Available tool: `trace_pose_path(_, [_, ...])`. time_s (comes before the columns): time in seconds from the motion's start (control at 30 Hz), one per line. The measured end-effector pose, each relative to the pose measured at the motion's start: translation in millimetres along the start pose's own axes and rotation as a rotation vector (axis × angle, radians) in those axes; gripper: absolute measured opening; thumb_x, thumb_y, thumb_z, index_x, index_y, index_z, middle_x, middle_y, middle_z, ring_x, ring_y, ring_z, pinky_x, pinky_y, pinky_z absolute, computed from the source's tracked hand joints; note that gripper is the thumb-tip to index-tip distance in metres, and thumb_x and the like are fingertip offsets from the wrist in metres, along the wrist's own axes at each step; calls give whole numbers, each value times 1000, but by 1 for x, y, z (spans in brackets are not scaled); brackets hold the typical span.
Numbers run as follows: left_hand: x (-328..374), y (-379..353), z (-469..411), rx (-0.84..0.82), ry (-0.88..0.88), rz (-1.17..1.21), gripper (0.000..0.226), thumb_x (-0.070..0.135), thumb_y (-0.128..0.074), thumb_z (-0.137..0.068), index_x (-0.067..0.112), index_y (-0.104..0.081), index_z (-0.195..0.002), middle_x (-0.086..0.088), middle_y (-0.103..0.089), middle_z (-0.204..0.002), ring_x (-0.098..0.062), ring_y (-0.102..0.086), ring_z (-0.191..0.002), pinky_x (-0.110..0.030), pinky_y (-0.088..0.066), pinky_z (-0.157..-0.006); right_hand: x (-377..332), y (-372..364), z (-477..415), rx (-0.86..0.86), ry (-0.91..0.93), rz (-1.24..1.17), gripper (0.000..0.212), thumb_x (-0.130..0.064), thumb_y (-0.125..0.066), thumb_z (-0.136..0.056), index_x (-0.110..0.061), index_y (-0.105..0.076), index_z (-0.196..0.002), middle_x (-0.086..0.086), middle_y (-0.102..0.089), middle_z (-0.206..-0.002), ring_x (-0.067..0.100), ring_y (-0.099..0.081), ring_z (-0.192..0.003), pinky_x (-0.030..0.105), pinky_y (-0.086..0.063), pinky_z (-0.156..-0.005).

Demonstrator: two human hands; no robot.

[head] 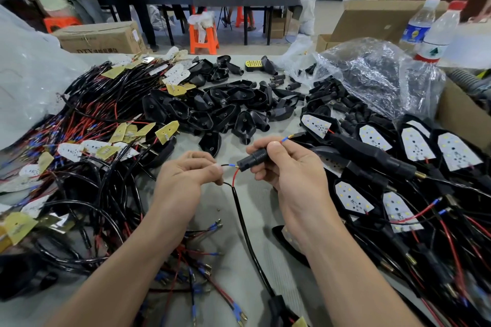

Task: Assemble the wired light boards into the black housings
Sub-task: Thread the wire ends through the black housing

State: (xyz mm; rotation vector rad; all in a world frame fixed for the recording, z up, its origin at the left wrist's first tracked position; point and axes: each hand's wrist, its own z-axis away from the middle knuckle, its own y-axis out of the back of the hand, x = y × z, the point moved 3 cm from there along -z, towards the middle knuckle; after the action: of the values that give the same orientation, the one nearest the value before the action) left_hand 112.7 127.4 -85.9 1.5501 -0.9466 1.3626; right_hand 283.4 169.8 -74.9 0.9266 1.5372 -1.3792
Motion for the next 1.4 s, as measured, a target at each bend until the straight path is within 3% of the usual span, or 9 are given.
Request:
trace_pose_path(0.23, [8,-1,7,-118,-78,-123,16,20,-77,-71,17,-76,-56,11,-65,-86,-2,-62,-84,-24,-43,-80,-1,3,-1,47,52,8,31,0,-48,-103,-5,-74,-87,13,-73,-86,18,-58,-60,24,-52,-58])
trace_pose_path(0.33, [10,-4,11,-159,-127,-200,19,10,-82,-74,19,-77,-58,10,-64,-85,-5,-61,-80,-30,-45,-79,0,1,0,39,72,45,29,0,-48,-102,-3,-74,-89,17,-73,-87,19,-58,-62,25,-53,-61])
trace_pose_path(0.73, [13,-2,7,-47,-177,-157,12,21,-85,-76,29,-82,-67,8,-66,-83,-16,-61,-80,-43,-51,-78,-1,0,2,3,-2,30,28,4,-46,-101,-2,-71,-89,12,-71,-79,20,-57,-60,24,-49,-56])
trace_pose_path(0.8, [11,-2,6,-44,-195,-217,15,22,-86,-76,34,-82,-68,11,-66,-83,-12,-61,-77,-39,-49,-75,0,-2,2,-4,-11,16,27,3,-47,-102,-3,-72,-91,13,-72,-83,21,-57,-63,25,-52,-59])
trace_pose_path(0.97, [8,-3,11,66,-289,-397,21,31,-90,-73,48,-78,-73,23,-69,-86,0,-63,-78,-10,-44,-66,1,-4,4,35,-25,-27,23,4,-47,-102,-3,-69,-98,17,-73,-88,19,-60,-63,25,-55,-62])
trace_pose_path(1.07, [8,5,6,94,-280,-289,24,27,-92,-71,41,-82,-88,17,-76,-86,-5,-71,-77,-25,-58,-72,-3,-1,4,73,-16,-52,22,5,-45,-102,-1,-66,-100,20,-72,-89,19,-60,-62,24,-54,-60])
trace_pose_path(1.2, [7,6,4,35,-237,-214,23,16,-89,-75,37,-83,-81,6,-79,-80,-16,-76,-78,-51,-63,-81,-5,-1,5,65,-21,-58,21,5,-45,-102,-1,-65,-101,22,-73,-92,20,-59,-62,25,-54,-60])
trace_pose_path(1.33, [8,6,8,27,-269,-176,15,45,-89,-71,43,-82,-84,1,-77,-72,-19,-70,-64,-40,-58,-59,-7,1,5,71,0,-50,20,4,-45,-102,-4,-63,-101,13,-74,-84,18,-61,-60,25,-53,-59])
trace_pose_path(1.4, [10,6,8,47,-278,-140,12,45,-88,-72,41,-82,-82,-1,-76,-70,-29,-70,-63,-44,-54,-56,-8,2,4,77,1,-57,21,4,-46,-101,-7,-63,-96,12,-74,-83,19,-61,-59,25,-53,-58])
